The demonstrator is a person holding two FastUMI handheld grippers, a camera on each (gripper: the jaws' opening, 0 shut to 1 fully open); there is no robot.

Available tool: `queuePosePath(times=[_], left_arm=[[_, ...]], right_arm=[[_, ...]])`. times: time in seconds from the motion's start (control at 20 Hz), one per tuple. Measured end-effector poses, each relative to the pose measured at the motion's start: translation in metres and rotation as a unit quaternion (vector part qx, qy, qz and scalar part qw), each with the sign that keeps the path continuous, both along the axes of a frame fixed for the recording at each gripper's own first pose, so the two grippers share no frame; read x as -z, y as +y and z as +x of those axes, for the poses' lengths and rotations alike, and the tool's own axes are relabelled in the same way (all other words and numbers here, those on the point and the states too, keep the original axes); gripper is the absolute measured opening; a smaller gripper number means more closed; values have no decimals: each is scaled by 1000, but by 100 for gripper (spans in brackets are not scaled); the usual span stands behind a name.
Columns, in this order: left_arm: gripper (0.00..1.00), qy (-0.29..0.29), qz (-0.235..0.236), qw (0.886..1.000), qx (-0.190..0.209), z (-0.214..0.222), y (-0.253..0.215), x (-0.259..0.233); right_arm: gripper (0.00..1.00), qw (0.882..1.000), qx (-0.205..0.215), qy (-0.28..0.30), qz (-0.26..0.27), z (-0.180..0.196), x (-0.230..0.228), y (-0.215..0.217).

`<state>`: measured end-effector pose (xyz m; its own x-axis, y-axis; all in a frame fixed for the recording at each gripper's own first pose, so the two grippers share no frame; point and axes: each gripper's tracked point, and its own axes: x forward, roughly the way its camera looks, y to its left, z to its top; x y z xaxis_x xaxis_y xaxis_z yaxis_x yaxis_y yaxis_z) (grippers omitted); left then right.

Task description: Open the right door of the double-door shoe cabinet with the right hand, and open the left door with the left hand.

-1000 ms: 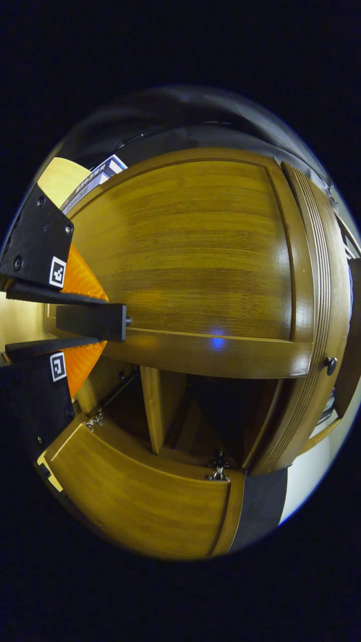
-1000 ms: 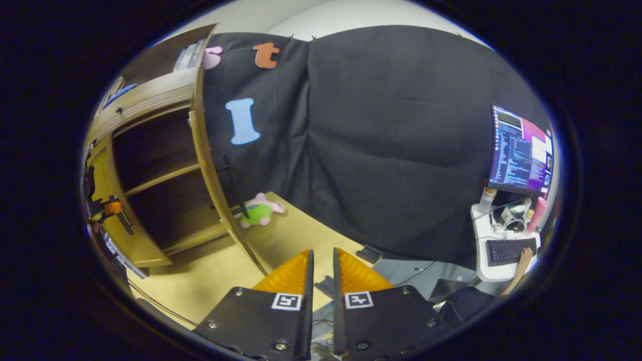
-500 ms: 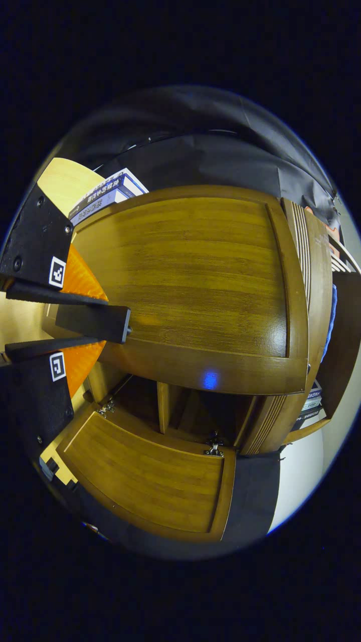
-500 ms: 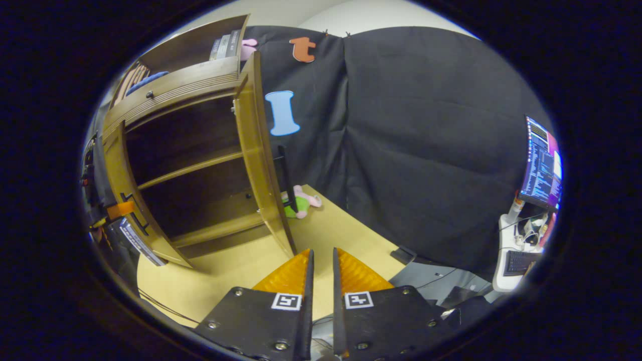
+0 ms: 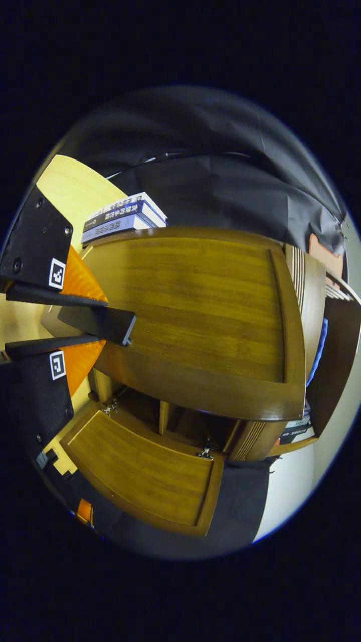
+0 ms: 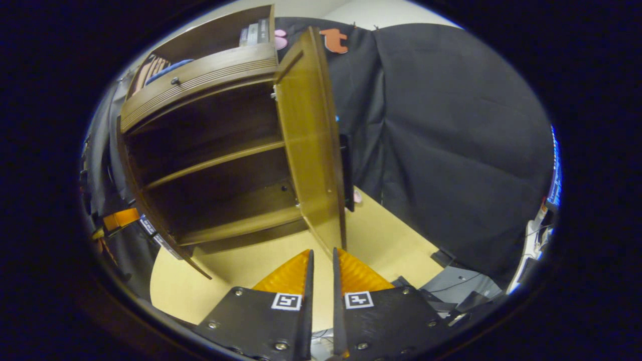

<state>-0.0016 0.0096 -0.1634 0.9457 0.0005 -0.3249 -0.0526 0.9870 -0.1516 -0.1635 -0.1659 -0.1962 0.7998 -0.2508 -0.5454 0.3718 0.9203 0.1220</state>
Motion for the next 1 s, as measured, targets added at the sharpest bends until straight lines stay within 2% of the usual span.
queuePosePath(times=[0.2, 0.25, 0.35, 0.4, 0.45, 1.0], left_arm=[[27, 1, -10, 1000, -22, -19, 17, -2], [22, 2, -11, 1000, -28, -24, 21, -2], [19, 4, -13, 999, -40, -33, 30, -4], [22, 5, -14, 999, -45, -38, 35, -5], [17, 4, -15, 999, -52, -43, 40, -5], [12, -4, -1, 992, -124, -75, 100, -13]], right_arm=[[17, 999, -40, -4, 5, 25, 1, 26], [17, 999, -49, -6, 6, 31, 1, 31], [17, 998, -68, -7, 9, 40, -1, 40], [17, 997, -78, -7, 10, 47, 3, 47], [17, 996, -88, -7, 11, 53, 6, 53], [17, 983, -180, 1, 25, 93, 21, 118]])
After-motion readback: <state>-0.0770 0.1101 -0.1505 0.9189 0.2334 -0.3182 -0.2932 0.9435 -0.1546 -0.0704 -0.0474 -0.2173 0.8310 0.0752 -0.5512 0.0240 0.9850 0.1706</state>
